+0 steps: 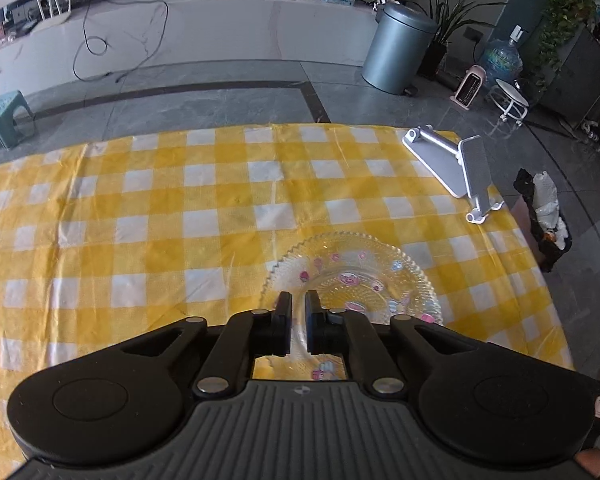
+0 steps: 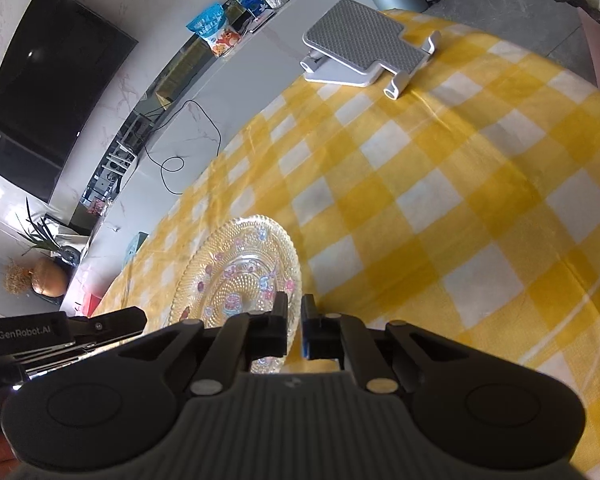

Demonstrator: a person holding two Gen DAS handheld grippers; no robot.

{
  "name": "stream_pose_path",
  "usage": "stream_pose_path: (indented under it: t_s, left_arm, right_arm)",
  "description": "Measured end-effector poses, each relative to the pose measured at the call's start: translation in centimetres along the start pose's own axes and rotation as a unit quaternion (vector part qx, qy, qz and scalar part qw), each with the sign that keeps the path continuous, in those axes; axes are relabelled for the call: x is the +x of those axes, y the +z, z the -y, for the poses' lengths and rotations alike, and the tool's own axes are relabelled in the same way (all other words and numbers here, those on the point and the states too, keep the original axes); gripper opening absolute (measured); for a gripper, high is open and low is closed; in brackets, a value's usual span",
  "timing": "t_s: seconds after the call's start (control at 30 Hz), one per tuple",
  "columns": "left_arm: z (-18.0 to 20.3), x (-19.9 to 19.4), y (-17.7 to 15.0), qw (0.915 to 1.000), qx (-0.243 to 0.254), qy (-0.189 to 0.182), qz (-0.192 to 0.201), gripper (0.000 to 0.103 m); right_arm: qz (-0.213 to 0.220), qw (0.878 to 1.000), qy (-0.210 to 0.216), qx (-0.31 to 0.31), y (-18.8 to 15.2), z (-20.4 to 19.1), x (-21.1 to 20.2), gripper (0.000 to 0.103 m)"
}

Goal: Organize plates and bowls
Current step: 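Close both grippers on the rim of the glass plate, then lift the glass plate and carry it toward the 'Fruity' plate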

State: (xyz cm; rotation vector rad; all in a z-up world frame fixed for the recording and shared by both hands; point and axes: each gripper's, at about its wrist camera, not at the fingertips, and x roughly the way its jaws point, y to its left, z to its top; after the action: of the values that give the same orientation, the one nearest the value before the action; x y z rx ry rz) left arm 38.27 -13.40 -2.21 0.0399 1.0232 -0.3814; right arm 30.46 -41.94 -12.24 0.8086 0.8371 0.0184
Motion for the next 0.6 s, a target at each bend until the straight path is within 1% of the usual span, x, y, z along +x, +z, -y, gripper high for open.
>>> stream_pose_path:
  t_s: [0.03, 0.13, 0.23, 0.27, 0.4, 0.47, 0.53, 0.6]
  left_arm:
    - [0.0, 0.1, -0.1, 0.9999, 0.010, 0.009, 0.002, 0.022]
    - [-0.4, 1.2, -0.5, 0.9998, 0.016, 0.008, -0.004, 0.024]
    - [-1.2, 2.6, -1.0, 0.9999, -0.001, -0.005, -0.012, 0.026]
    - [-1.4, 3.0, -1.0, 0.9998, -0.004, -0.009, -0.017, 0.026]
    - [-2.2, 4.2, -1.5, 0.9991, -0.015, -0.026, -0.031, 0.026]
    - [-2.6, 4.4, -1.6, 0.9979, -0.030, -0.047, -0.035, 0.030]
    - [-2.8, 4.3, -1.5, 0.9975, -0.026, -0.054, -0.037, 0.032]
    - [-2.6, 4.3, -1.6, 0.9979, -0.011, -0.050, -0.040, 0.032]
  right_arm:
    - [0.001, 1.000, -0.003, -0.003, 0.0, -0.1, -0.1, 0.003]
    - [-0.001, 1.000, -0.007, -0.006, 0.1, -0.1, -0.1, 0.004]
    - [-0.007, 1.000, -0.004, -0.004, 0.4, 0.0, 0.1, 0.004]
    - [-0.008, 1.000, -0.004, -0.006, 0.6, 0.0, 0.1, 0.007]
    - [-0.012, 1.000, -0.005, -0.016, 0.8, -0.1, 0.1, 0.008]
    - [-0.012, 1.000, -0.006, -0.018, 0.9, -0.1, 0.1, 0.009]
    - [-0.013, 1.000, -0.006, -0.020, 0.9, -0.1, 0.2, 0.009]
    - [-0.013, 1.000, -0.006, -0.018, 0.9, -0.1, 0.2, 0.009]
